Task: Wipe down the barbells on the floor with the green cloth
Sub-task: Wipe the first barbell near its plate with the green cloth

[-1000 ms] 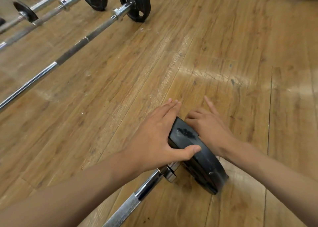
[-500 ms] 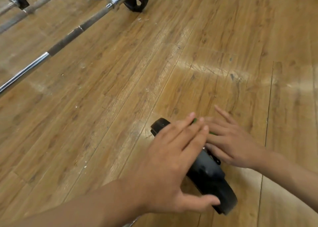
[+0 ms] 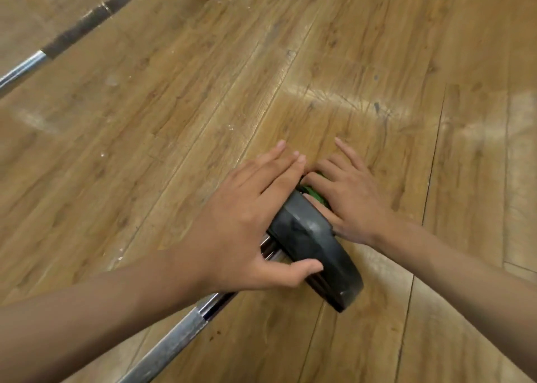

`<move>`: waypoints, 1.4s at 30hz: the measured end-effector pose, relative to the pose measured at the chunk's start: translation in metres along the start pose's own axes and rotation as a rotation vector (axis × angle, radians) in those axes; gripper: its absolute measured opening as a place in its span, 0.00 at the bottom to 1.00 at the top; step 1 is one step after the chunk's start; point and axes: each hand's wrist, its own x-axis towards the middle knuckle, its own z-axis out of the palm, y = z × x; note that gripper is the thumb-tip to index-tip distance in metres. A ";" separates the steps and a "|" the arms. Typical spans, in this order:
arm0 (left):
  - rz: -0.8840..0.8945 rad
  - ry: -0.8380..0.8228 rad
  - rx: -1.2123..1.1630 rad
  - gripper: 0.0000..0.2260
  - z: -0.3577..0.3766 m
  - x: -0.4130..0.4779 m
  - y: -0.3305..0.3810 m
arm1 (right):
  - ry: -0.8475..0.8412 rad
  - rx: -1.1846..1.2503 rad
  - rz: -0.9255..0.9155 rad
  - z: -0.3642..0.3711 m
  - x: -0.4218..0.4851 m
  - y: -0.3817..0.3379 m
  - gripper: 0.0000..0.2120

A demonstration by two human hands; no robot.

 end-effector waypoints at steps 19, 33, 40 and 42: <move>-0.281 -0.194 0.114 0.41 -0.146 -0.045 -0.070 | 0.109 0.065 0.794 -0.156 0.112 -0.084 0.30; -0.610 -0.268 0.154 0.50 -0.607 -0.073 -0.011 | -0.178 0.192 0.718 -0.485 0.385 -0.345 0.29; -0.619 -0.151 0.214 0.49 -0.720 -0.040 -0.026 | -0.063 0.190 0.693 -0.553 0.478 -0.363 0.30; -0.614 -0.156 0.240 0.47 -0.739 -0.030 -0.029 | -0.050 0.168 0.695 -0.563 0.498 -0.359 0.29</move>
